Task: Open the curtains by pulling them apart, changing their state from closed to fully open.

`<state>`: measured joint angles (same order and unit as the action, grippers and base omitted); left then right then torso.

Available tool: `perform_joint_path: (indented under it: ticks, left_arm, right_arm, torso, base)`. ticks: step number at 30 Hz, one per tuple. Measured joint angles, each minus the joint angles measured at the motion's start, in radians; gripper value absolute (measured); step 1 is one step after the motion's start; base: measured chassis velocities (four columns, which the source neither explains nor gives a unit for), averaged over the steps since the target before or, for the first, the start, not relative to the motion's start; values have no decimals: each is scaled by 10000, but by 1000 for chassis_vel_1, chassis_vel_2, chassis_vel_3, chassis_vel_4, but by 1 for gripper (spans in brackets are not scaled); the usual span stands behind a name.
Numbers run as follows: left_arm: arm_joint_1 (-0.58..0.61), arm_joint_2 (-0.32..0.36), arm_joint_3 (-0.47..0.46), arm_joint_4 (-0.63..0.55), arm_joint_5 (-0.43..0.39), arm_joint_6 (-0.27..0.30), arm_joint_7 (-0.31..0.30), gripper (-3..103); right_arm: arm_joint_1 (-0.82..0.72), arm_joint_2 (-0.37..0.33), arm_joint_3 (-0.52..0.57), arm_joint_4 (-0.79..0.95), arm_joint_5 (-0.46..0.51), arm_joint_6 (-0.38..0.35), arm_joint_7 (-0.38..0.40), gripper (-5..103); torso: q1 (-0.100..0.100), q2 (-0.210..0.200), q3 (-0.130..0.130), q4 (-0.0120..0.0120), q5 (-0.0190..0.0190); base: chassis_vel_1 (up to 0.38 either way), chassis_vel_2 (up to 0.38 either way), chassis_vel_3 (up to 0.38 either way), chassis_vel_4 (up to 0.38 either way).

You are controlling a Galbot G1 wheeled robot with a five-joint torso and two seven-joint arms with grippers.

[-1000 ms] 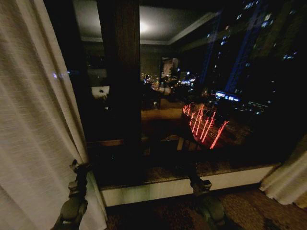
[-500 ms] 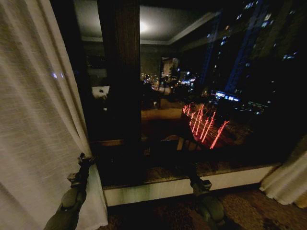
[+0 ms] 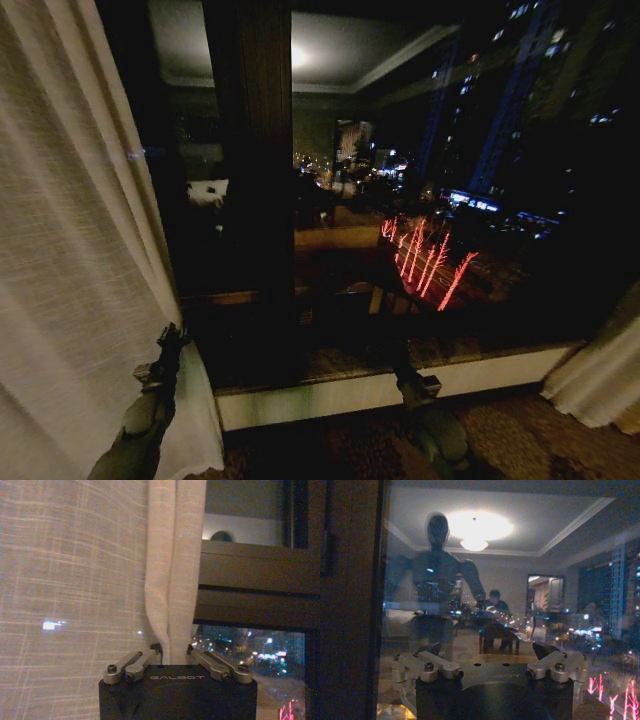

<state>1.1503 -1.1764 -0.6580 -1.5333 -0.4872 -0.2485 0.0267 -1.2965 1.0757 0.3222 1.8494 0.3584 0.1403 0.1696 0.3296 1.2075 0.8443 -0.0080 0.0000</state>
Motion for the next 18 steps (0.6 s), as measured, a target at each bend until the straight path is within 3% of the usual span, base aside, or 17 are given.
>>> perform_joint_path:
  ticks: [1, 3, 6, 18]
  left_arm:
    - [0, 0, 0, 0, 0, 0, 0, 16]
    - [101, -37, -44, -142, -218, 30, 3, 5]
    - [204, -77, -92, -195, -169, 16, -4, 1]
    - [424, -47, -97, -317, 128, 268, -377, 0]
  right_arm:
    - [0, 0, 0, 0, 0, 0, 0, 100]
    - [0, 0, 0, 0, 0, 0, 0, 100]
    - [0, 0, 0, 0, 0, 0, 0, 100]
    - [0, 0, 0, 0, 0, 0, 0, 100]
  torso:
    - [0, 0, 0, 0, 0]
    - [0, 0, 0, 0, 0]
    - [-1, 0, 0, 0, 0]
    - [-1, 1, -1, -1, 1]
  base:
    - [0, 0, 0, 0]
    - [0, 0, 0, 0]
    - [0, 0, 0, 0]
    - [0, 0, 0, 0]
